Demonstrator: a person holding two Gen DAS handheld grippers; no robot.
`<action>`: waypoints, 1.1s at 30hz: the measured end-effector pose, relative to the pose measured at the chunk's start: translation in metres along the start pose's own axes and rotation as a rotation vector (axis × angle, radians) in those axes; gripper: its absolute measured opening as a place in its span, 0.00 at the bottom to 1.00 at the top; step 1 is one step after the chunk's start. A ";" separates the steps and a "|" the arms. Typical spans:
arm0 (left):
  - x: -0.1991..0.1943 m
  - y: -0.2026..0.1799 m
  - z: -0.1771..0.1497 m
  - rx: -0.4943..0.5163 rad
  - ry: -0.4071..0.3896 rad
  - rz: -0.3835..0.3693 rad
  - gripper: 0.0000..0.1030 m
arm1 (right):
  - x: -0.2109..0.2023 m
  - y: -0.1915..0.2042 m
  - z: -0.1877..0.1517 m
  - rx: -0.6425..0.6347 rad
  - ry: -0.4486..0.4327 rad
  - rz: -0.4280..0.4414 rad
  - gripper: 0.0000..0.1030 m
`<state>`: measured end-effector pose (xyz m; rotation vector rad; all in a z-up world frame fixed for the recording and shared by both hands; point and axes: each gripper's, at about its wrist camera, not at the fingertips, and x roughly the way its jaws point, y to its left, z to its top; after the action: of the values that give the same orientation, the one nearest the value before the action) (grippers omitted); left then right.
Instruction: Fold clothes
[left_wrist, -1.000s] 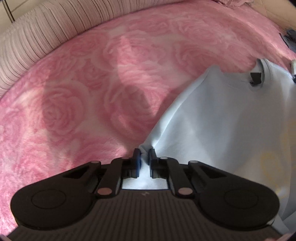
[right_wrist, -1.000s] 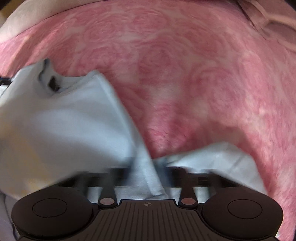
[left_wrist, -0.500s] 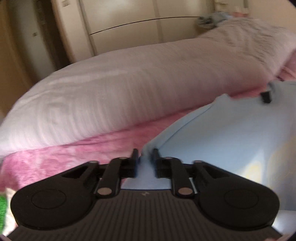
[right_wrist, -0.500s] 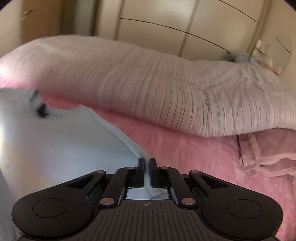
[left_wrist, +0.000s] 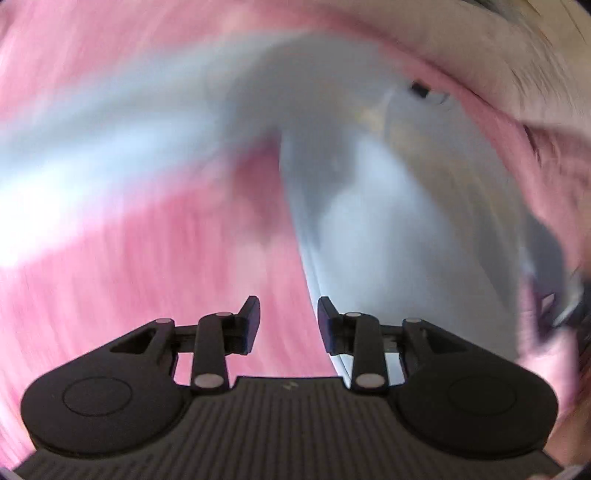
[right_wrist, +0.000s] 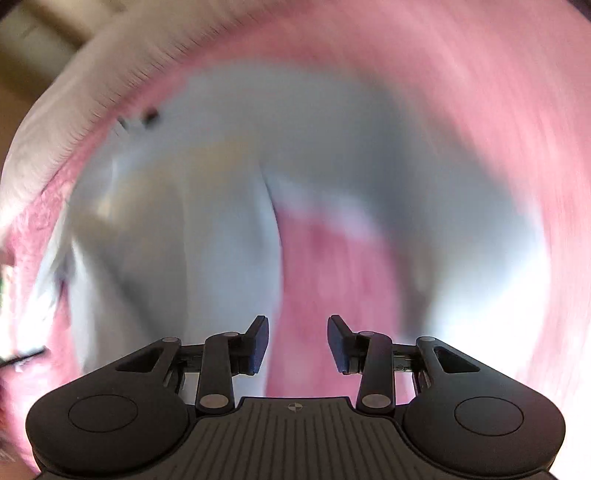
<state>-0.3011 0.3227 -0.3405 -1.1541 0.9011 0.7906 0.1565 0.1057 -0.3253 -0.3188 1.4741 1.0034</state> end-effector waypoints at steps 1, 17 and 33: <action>0.003 0.009 -0.017 -0.105 0.022 -0.044 0.29 | 0.000 -0.012 -0.022 0.083 0.033 0.025 0.38; 0.036 0.016 -0.043 -0.265 -0.019 -0.235 0.06 | 0.025 -0.008 -0.108 0.302 0.037 0.200 0.06; -0.037 0.068 -0.089 -0.012 0.050 0.057 0.09 | -0.045 -0.010 -0.109 0.013 0.150 -0.181 0.08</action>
<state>-0.3926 0.2492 -0.3489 -1.1679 0.9755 0.8173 0.0998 0.0045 -0.3034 -0.5186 1.5557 0.8384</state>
